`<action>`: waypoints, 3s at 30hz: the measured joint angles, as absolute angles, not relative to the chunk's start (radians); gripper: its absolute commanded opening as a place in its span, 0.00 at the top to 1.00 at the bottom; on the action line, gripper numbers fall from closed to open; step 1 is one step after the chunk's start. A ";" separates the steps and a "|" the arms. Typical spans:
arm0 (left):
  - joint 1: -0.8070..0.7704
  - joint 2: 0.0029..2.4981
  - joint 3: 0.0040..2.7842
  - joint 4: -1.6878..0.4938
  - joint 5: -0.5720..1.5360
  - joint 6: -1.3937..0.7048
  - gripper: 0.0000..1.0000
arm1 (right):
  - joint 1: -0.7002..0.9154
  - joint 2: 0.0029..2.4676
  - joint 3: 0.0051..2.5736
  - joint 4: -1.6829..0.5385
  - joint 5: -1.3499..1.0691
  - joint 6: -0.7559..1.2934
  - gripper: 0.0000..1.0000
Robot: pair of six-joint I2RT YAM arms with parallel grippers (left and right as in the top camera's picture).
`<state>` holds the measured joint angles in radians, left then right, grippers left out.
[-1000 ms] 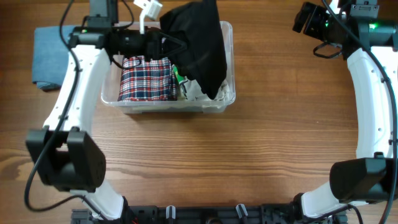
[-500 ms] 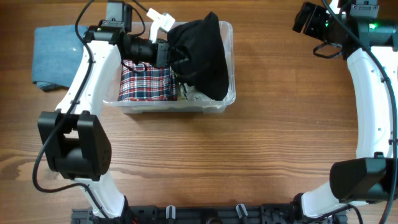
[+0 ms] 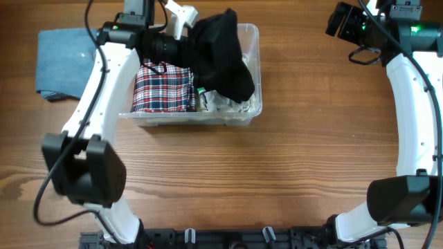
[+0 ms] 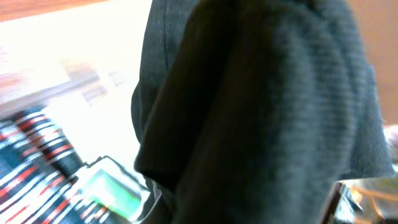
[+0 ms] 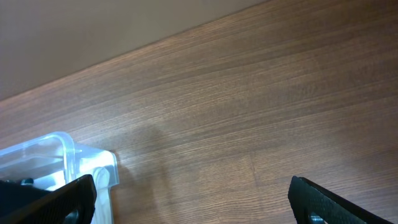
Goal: Pack container
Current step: 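Lower the black shirt into the bin and release it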
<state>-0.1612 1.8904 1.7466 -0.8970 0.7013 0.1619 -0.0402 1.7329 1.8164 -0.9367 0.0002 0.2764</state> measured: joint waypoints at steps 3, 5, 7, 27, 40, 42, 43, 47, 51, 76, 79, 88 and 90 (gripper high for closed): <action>-0.165 1.802 1.754 -0.925 0.571 0.105 0.96 | -0.040 1.733 1.816 -0.937 0.000 0.276 0.00; -0.178 1.757 1.755 -0.939 0.463 0.090 0.96 | -0.040 1.733 1.816 -0.937 0.000 0.276 0.00; -0.220 1.730 1.756 -0.940 0.324 0.088 0.96 | -0.040 1.733 1.816 -0.937 0.000 0.276 0.00; -0.469 1.725 1.756 -0.803 -0.661 0.500 0.96 | -0.040 1.733 1.816 -0.937 0.000 0.277 0.00; -0.484 1.946 1.760 -0.819 -0.725 0.564 0.96 | -0.040 1.733 1.816 -0.937 0.000 0.276 0.00; -0.508 1.976 1.761 -0.785 -0.736 0.564 0.96 | -0.040 1.733 1.816 -0.937 0.000 0.277 0.00; -0.532 1.985 1.761 -0.772 -0.736 0.564 0.96 | -0.040 1.733 1.816 -0.937 0.000 0.276 0.00; -0.581 1.992 1.761 -0.713 -0.669 0.556 0.96 | -0.040 1.733 1.816 -0.937 0.000 0.277 0.00; -0.604 2.002 1.761 -0.687 -0.571 0.514 0.96 | -0.040 1.733 1.816 -0.937 0.000 0.277 0.00; -0.727 2.101 1.780 -0.721 -0.533 0.292 0.96 | -0.040 1.733 1.816 -0.937 0.000 0.276 0.00; -0.727 2.088 1.781 -0.764 -0.533 0.302 0.96 | -0.040 1.733 1.816 -0.937 0.000 0.276 0.00; -0.709 2.049 1.781 -0.876 -0.532 0.605 0.96 | -0.040 1.733 1.816 -0.937 0.000 0.276 0.00; -0.706 2.049 1.781 -0.876 -0.532 0.740 0.96 | -0.040 1.733 1.816 -0.937 0.000 0.276 0.00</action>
